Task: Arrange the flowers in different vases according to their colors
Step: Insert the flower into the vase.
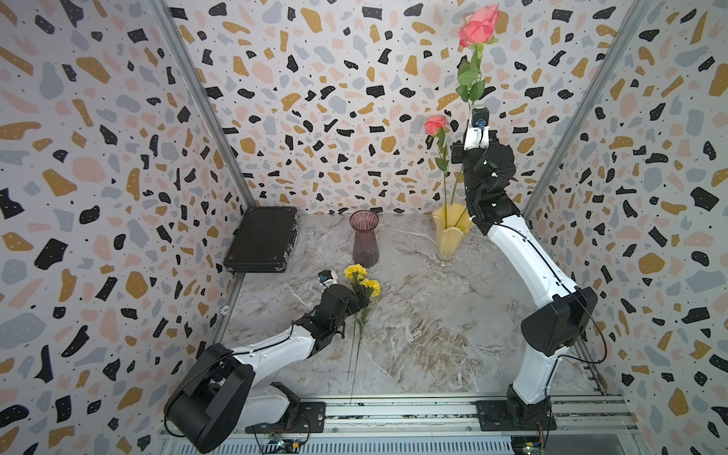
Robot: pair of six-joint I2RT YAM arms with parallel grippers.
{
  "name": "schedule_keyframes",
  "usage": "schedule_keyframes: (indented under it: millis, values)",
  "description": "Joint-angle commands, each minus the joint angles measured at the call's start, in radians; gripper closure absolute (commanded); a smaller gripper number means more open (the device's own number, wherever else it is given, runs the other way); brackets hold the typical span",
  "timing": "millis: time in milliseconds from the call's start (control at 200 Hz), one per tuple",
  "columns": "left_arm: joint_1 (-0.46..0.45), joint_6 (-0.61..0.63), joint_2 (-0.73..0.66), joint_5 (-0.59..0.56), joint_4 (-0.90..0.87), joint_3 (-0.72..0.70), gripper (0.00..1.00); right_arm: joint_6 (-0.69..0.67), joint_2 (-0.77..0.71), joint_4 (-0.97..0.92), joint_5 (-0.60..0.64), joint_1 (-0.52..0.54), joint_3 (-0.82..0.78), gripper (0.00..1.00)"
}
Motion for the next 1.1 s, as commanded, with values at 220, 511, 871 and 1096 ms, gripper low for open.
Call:
schedule_keyframes:
  millis: [220,511,871,1096]
  values:
    - [0.0,0.003,0.003,0.011,0.05,0.005,0.0,0.045,-0.008,0.143,-0.051,-0.001,-0.221,1.0]
    - [0.0,0.005,-0.001,0.01,0.049,0.005,0.01,0.18,-0.013,0.098,-0.127,0.0,-0.315,1.0]
    - [-0.001,0.0,0.002,0.011,0.045,0.005,0.01,0.294,-0.045,-0.094,-0.244,0.002,-0.336,0.77]
    - [0.0,-0.069,-0.037,-0.055,-0.02,-0.001,0.01,0.381,-0.135,-0.255,-0.329,0.003,-0.341,0.63]
